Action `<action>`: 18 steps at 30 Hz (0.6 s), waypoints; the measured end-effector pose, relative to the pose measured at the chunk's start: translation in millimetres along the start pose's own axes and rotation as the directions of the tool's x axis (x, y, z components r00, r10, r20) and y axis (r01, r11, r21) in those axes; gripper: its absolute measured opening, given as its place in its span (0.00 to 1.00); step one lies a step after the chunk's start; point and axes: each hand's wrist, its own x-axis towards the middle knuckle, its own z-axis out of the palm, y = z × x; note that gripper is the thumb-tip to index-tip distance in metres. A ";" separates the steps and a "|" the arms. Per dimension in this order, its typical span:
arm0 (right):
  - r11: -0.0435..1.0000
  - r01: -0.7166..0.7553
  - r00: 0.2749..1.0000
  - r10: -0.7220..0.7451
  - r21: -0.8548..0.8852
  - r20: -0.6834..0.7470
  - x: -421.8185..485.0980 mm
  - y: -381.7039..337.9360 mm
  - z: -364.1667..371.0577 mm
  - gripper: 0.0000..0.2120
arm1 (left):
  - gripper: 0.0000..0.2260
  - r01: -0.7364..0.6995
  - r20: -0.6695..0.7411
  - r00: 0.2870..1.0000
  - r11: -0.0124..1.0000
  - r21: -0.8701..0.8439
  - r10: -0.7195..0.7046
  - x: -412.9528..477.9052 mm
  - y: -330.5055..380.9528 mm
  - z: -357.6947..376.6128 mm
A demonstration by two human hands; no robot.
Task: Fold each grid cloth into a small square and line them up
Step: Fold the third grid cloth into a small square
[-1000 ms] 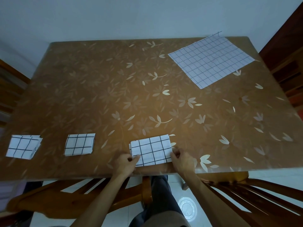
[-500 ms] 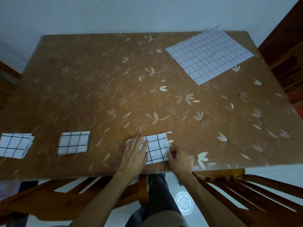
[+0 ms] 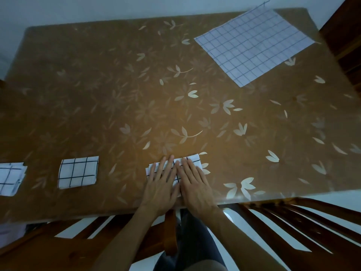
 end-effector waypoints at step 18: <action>0.988 -0.125 0.965 0.141 -0.086 0.219 60.1 28.4 -70.4 0.22 | 0.30 -0.053 0.049 0.997 0.997 0.051 0.051 -3.2 -5.4 -13.7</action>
